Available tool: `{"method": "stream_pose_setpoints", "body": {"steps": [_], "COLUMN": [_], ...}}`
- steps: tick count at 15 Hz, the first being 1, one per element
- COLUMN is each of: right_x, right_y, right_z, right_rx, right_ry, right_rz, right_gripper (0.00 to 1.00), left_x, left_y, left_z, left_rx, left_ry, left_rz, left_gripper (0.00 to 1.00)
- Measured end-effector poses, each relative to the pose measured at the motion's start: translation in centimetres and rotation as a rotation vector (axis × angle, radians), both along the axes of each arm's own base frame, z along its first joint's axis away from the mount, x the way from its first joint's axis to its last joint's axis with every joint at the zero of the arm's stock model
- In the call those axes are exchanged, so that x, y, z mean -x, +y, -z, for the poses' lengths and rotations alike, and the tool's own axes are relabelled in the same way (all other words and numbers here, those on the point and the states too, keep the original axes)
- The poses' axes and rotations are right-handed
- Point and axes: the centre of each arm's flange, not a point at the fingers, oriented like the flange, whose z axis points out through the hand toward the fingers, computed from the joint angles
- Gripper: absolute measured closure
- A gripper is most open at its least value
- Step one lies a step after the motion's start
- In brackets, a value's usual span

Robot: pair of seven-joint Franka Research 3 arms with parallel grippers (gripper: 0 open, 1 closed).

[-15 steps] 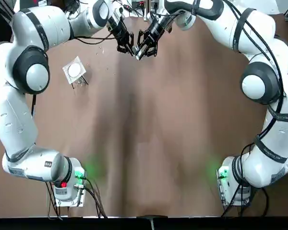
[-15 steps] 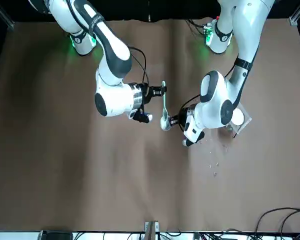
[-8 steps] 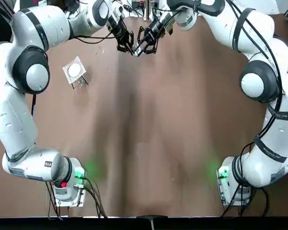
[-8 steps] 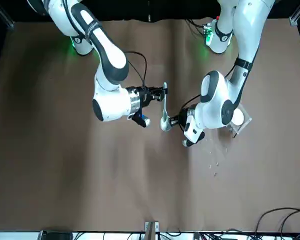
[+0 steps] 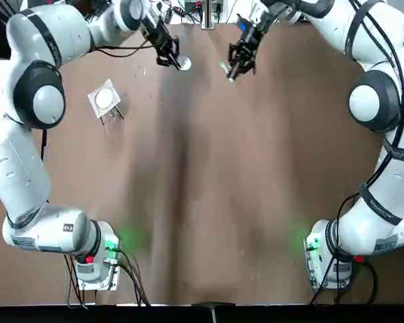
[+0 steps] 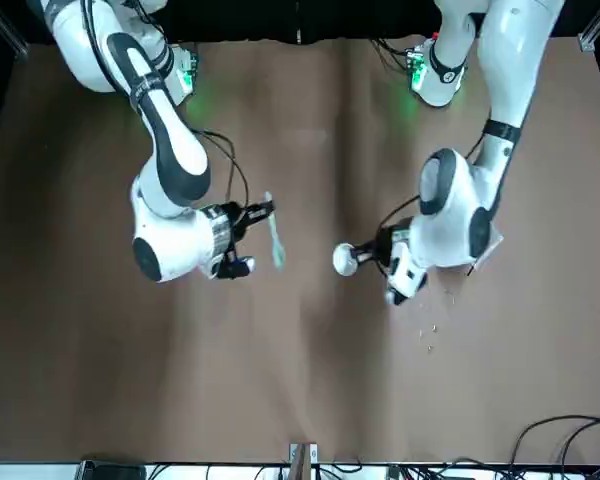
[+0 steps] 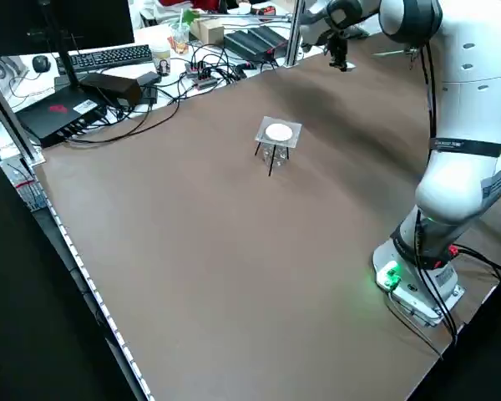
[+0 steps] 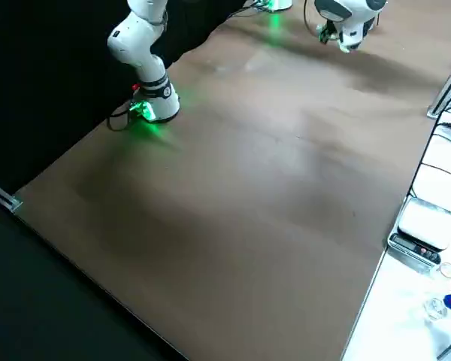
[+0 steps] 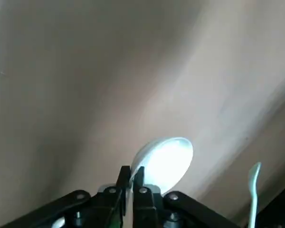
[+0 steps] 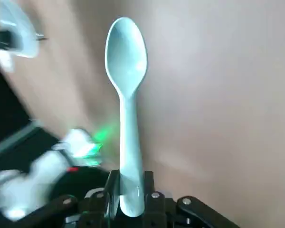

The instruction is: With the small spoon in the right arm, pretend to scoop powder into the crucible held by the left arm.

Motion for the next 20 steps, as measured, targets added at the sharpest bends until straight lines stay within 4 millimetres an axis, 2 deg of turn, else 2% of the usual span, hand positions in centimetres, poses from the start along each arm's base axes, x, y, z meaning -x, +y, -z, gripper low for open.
{"method": "stream_pose_setpoints", "body": {"steps": [1,2,4,7,12,15,17,20], "right_x": [-0.4,-1.0,-2.0,-3.6,-4.9,-5.9,-6.1,-6.4], "right_y": [-1.6,-4.8,-8.4,-14.8,-27.0,-33.6,-36.7,-38.9], "right_z": [0.5,1.4,2.2,3.9,10.4,12.6,13.2,14.6], "right_rx": [0.037,0.09,0.13,0.165,0.189,0.111,0.077,0.024], "right_ry": [-0.052,-0.11,-0.169,-0.244,-0.258,-0.318,-0.345,-0.39], "right_rz": [-0.066,-0.195,-0.307,-0.482,-0.829,-0.984,-1.059,-1.143], "right_gripper": [0.76,0.76,0.76,0.76,0.76,0.76,0.76,0.76], "left_x": [-0.6,-1.7,-2.4,-2.8,-1.4,0.2,1.5,3.1], "left_y": [1.7,5.6,9.4,15.0,27.0,33.2,36.0,38.9], "left_z": [0.0,0.2,0.4,-0.2,-1.5,-0.8,0.9,3.1], "left_rx": [0.0,-0.018,-0.037,-0.027,0.059,0.102,0.116,0.132], "left_ry": [0.007,0.024,0.035,0.051,0.084,0.083,0.07,0.057], "left_rz": [-0.013,-0.02,-0.019,0.013,0.134,0.201,0.252,0.313], "left_gripper": [0.93,0.93,0.93,0.93,0.93,0.93,0.93,0.93]}}
